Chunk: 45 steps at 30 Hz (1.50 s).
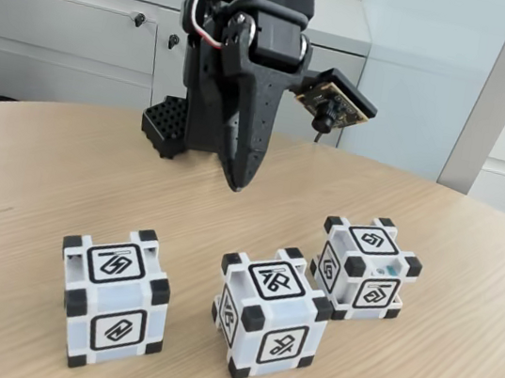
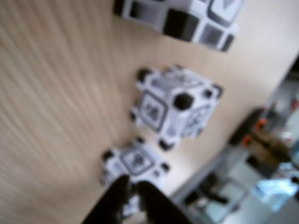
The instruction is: Stack cubes from left to right.
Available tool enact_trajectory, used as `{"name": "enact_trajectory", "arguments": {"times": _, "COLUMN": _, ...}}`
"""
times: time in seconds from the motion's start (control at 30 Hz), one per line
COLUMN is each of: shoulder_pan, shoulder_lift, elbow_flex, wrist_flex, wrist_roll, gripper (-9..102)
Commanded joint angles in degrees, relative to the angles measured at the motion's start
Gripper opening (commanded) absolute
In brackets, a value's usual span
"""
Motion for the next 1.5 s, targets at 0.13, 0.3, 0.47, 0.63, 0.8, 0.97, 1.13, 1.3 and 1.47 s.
{"name": "enact_trajectory", "arguments": {"times": 0.13, "shoulder_pan": 0.26, "shoulder_lift": -0.26, "elbow_flex": -0.97, "wrist_flex": 0.09, "wrist_roll": 9.49, "gripper": 0}}
{"name": "enact_trajectory", "arguments": {"times": 0.3, "shoulder_pan": 0.26, "shoulder_lift": -0.26, "elbow_flex": -0.97, "wrist_flex": 0.09, "wrist_roll": 9.32, "gripper": 0}}
{"name": "enact_trajectory", "arguments": {"times": 0.47, "shoulder_pan": 0.26, "shoulder_lift": -0.26, "elbow_flex": -0.97, "wrist_flex": 0.09, "wrist_roll": 8.61, "gripper": 0}}
{"name": "enact_trajectory", "arguments": {"times": 0.63, "shoulder_pan": 0.26, "shoulder_lift": -0.26, "elbow_flex": -0.97, "wrist_flex": 0.09, "wrist_roll": 8.44, "gripper": 0}}
{"name": "enact_trajectory", "arguments": {"times": 0.8, "shoulder_pan": -0.26, "shoulder_lift": -0.26, "elbow_flex": -0.97, "wrist_flex": 0.09, "wrist_roll": 7.56, "gripper": 0}}
{"name": "enact_trajectory", "arguments": {"times": 0.97, "shoulder_pan": 0.18, "shoulder_lift": -1.41, "elbow_flex": -0.97, "wrist_flex": 0.0, "wrist_roll": 7.73, "gripper": 0}}
{"name": "enact_trajectory", "arguments": {"times": 1.13, "shoulder_pan": -0.44, "shoulder_lift": -4.92, "elbow_flex": -3.43, "wrist_flex": -0.09, "wrist_roll": 5.36, "gripper": 0}}
{"name": "enact_trajectory", "arguments": {"times": 1.3, "shoulder_pan": -0.44, "shoulder_lift": -21.36, "elbow_flex": -17.58, "wrist_flex": -0.09, "wrist_roll": 6.94, "gripper": 0}}
{"name": "enact_trajectory", "arguments": {"times": 1.47, "shoulder_pan": -0.53, "shoulder_lift": -45.09, "elbow_flex": -36.3, "wrist_flex": -0.09, "wrist_roll": 15.38, "gripper": 0}}
